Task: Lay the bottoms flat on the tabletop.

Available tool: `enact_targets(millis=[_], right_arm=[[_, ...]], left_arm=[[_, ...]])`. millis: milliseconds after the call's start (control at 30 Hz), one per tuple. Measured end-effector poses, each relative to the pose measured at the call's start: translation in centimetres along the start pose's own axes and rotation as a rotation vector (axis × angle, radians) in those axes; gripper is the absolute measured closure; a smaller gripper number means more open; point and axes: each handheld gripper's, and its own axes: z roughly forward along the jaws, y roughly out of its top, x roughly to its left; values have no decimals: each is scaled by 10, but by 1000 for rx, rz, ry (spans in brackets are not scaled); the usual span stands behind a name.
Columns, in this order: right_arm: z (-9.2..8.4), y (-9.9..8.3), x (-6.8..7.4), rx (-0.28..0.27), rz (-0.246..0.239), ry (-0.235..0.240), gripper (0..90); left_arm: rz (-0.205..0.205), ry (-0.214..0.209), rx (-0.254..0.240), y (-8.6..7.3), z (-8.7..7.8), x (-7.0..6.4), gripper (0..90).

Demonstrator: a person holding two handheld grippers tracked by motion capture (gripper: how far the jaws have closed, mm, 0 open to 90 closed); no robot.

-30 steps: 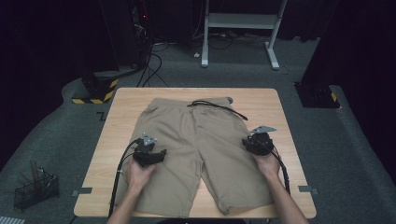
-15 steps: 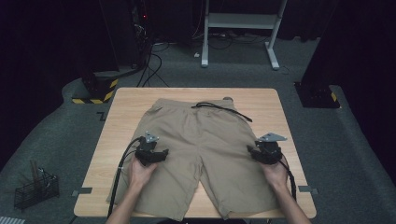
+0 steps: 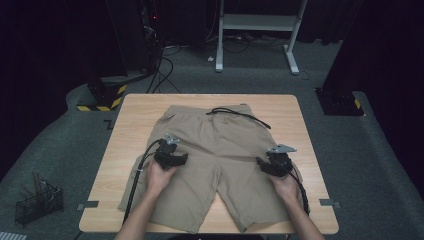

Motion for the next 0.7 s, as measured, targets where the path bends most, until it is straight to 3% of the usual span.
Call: enact_targets(millis=[133, 400, 567, 700], right_arm=[[3, 3, -12, 4, 14, -31, 443], [14, 12, -38, 3, 85, -102, 440], [16, 14, -44, 3, 97, -116, 441], [15, 15, -42, 16, 104, -130, 450]], left_arm=[[-7, 1, -12, 15, 15, -2, 332], [1, -10, -31, 40, 41, -6, 327], [-3, -8, 3, 52, 48, -6, 326], [24, -18, 56, 49, 37, -10, 361]])
